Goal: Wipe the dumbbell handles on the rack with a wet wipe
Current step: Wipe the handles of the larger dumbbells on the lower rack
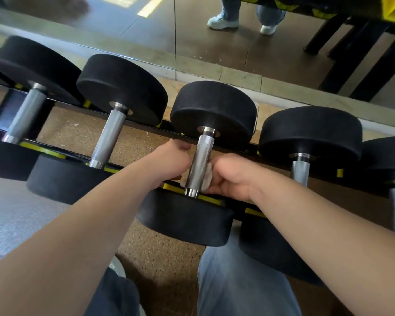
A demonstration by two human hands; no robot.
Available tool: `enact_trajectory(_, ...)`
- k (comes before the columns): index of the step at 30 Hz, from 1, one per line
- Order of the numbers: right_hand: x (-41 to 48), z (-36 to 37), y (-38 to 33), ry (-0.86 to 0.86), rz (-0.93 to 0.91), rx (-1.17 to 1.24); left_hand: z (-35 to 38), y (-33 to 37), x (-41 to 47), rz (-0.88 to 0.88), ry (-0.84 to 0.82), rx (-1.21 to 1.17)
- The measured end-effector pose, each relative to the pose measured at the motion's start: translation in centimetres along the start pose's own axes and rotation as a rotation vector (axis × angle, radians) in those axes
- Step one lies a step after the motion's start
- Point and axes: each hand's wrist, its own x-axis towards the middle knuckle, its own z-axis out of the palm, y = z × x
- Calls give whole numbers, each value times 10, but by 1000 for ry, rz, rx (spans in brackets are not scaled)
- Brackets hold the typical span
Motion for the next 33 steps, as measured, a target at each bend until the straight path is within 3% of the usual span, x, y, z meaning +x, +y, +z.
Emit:
enact_trajectory(3,11,-3,-14,103,-130,349,1,2,0,-10,-12,-18)
enact_trajectory(5,14,-4,-15,122,-184,444,1,3,0,-12,-15,-54)
enact_trajectory(12,-4,-10,1,12,-37,14,3,-1,0,-29,-38,-111)
enact_trajectory(18,15,-4,-14,75,-125,438,1,5,-4,-103,-23,-285)
enact_trajectory(20,15,-8,-10,53,-119,437,0,2,-1,-136,-34,-369)
enact_trajectory(22,13,-10,-4,24,-85,291,0,0,0,-156,-72,-442)
enact_trajectory(26,5,-9,-4,-10,-28,135,1,-3,0,-179,-90,-351)
enact_trajectory(33,14,-9,-12,171,-137,532,4,2,11,-181,-94,-427)
